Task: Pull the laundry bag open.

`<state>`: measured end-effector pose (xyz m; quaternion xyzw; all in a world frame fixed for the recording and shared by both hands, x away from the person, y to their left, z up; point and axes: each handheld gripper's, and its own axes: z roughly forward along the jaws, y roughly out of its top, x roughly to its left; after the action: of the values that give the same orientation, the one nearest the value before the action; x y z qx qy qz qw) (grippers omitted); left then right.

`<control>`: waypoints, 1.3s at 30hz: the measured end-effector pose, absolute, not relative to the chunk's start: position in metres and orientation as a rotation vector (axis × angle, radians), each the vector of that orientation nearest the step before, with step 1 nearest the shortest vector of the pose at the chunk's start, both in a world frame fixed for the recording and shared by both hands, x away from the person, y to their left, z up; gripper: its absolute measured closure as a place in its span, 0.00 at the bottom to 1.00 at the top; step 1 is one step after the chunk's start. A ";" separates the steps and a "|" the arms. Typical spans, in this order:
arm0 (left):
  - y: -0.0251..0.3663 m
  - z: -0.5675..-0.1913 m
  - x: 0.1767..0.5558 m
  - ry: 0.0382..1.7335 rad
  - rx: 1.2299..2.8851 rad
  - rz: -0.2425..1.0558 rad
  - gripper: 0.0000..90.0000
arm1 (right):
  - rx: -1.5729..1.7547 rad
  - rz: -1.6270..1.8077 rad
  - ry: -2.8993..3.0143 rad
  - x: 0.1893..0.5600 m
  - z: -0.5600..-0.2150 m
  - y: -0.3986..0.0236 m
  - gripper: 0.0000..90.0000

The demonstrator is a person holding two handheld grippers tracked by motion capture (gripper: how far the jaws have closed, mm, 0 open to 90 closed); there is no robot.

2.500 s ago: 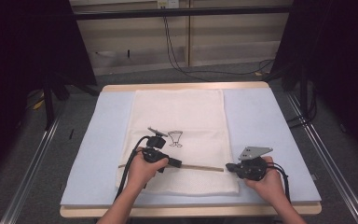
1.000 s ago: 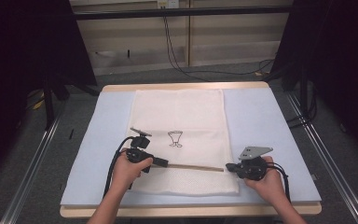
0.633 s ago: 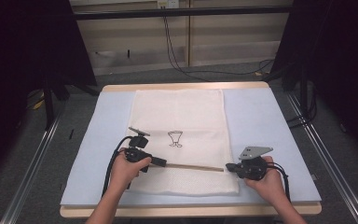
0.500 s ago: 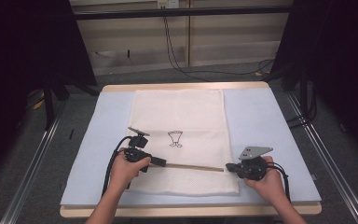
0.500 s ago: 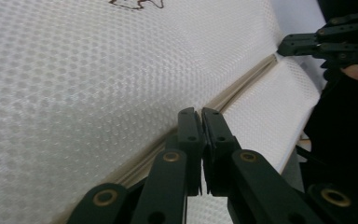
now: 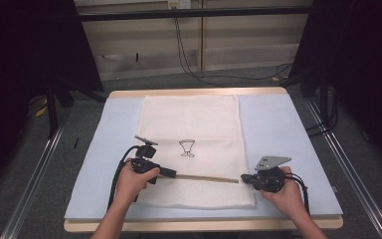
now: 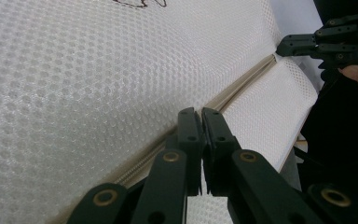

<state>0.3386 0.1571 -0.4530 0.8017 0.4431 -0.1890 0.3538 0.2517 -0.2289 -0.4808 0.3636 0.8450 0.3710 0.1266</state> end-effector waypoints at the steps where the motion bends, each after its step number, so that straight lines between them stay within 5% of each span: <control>1: 0.157 -0.453 0.339 1.146 2.073 -0.488 0.97 | 1.058 1.082 2.460 0.252 -0.481 -0.229 1.00; 39: 0.180 -0.452 0.337 1.201 1.996 -0.493 0.97 | 1.063 1.083 2.461 0.252 -0.481 -0.229 1.00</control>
<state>0.3369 0.1804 -0.4516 0.7785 0.4684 -0.1921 0.3710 0.2521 -0.2292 -0.4807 0.3648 0.8445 0.3716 0.1249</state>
